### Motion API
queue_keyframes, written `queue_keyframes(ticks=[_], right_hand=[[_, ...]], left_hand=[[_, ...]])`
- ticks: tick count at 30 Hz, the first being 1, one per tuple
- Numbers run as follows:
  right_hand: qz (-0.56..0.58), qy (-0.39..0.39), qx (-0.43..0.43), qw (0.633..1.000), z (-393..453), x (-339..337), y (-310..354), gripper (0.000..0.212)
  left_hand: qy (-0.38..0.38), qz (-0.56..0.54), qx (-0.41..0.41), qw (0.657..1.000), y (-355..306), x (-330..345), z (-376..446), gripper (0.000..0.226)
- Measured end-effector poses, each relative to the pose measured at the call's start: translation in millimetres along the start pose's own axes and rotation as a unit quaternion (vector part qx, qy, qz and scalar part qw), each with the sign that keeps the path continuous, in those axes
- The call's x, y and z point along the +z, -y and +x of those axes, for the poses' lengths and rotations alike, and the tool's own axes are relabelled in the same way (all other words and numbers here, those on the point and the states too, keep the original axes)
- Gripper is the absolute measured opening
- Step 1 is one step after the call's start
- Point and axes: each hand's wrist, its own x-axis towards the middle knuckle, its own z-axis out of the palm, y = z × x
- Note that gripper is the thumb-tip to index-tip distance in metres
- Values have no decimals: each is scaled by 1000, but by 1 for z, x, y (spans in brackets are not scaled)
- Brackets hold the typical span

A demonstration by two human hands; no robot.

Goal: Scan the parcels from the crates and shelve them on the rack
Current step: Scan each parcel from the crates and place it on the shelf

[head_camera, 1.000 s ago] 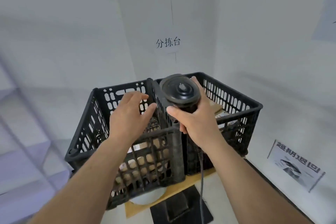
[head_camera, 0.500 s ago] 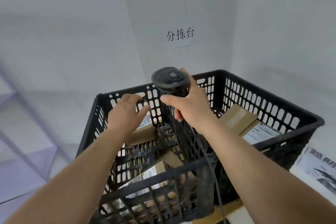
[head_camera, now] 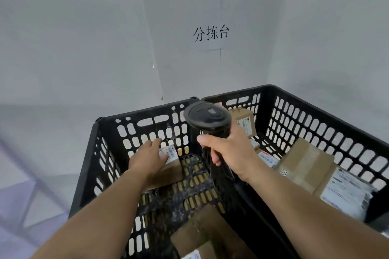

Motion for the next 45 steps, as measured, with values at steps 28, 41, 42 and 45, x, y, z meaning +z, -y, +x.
queue_keyframes(ticks=[28, 41, 42, 45], right_hand=[[-24, 35, -3, 999, -2, -4, -16, 88], [-73, 15, 5, 997, -1, -1, -17, 93], [-80, 13, 6, 997, -1, -1, -17, 94], [-87, 6, 4, 996, -8, 0, -7, 94]], left_hand=[[166, 108, 22, 980, 31, 36, 31, 77], [297, -17, 22, 954, 38, 28, 14, 76], [295, -57, 14, 954, 35, 23, 9, 83], [282, -201, -8, 938, 27, 3, -8, 94]])
